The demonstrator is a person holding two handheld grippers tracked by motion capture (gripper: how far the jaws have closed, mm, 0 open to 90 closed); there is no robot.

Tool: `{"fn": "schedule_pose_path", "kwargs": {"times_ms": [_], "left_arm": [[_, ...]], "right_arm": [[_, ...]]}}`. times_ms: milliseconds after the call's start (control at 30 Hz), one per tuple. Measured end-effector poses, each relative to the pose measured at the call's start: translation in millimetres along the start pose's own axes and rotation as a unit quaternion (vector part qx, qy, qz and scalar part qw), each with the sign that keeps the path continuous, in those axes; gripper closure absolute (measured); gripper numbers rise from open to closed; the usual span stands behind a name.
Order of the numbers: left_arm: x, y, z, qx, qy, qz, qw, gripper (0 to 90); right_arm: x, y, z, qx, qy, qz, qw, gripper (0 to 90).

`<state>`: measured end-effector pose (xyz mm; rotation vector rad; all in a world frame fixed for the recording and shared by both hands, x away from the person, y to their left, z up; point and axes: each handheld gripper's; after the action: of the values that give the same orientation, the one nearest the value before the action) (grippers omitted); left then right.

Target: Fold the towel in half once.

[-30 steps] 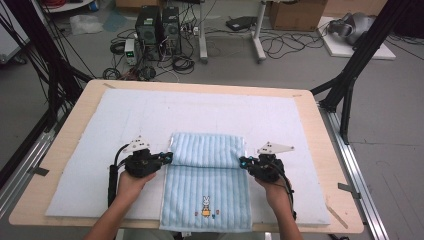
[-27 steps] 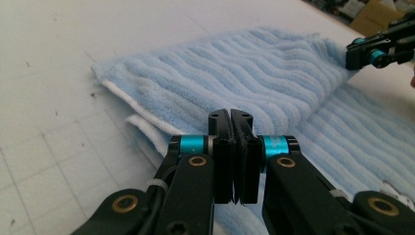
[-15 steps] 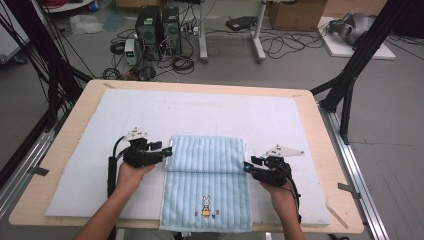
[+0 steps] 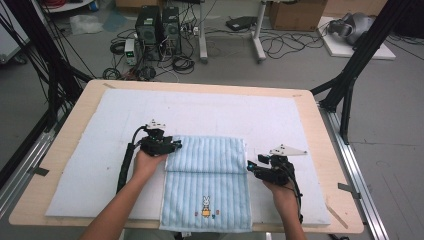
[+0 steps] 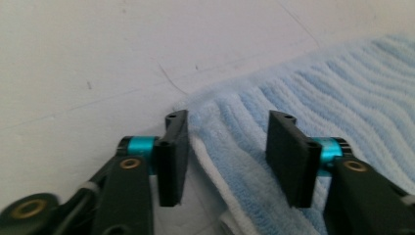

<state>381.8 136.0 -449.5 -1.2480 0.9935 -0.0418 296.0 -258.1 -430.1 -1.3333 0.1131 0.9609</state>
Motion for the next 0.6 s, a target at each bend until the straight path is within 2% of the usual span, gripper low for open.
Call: {"fn": "schedule_pose_path", "kwargs": {"times_ms": [33,67,100,233,333,367,433,600], "left_arm": [[0.1,0.3,-0.4,0.004,-0.001,0.001,1.0,72.7],[-1.3,0.5,0.7,0.011,0.0,0.006,0.9999,77.1],[-1.5,0.7,1.0,0.009,0.001,0.0,1.0,85.4],[-8.6,-0.1,5.7,-0.01,0.01,-0.021,0.9997,86.8],[-17.8,-2.8,7.5,-0.025,0.017,-0.048,0.9984,87.0],[-20.2,-3.4,8.0,-0.028,0.019,-0.053,0.998,87.0],[-24.6,-4.2,7.6,-0.032,0.024,-0.062,0.9972,87.0],[-30.3,-6.1,6.3,-0.032,0.031,-0.077,0.9961,87.1]], "right_arm": [[0.2,0.1,-0.2,0.001,0.0,0.001,1.0,45.4],[0.7,0.2,-0.2,0.001,0.001,0.001,1.0,45.2],[1.1,0.1,-0.3,0.0,0.002,0.001,1.0,44.8],[2.3,-0.2,-0.2,0.002,0.004,0.0,1.0,43.1],[5.3,-2.5,-0.9,0.016,0.005,-0.004,0.9999,41.9],[7.8,-5.2,-1.4,0.01,0.008,-0.003,0.9999,41.9],[11.3,-9.5,-1.2,0.009,0.011,-0.006,0.9999,42.2],[25.9,-30.4,4.5,0.004,0.039,-0.021,0.999,42.1]]}}
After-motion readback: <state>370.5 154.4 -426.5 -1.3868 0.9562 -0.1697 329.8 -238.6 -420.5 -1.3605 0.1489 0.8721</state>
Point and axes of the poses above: each handheld gripper's, and its own axes: x roughly forward along the jaws, y roughly out of its underside, z roughly to its left, and after that the axes turned 9 degrees about x, right-handed
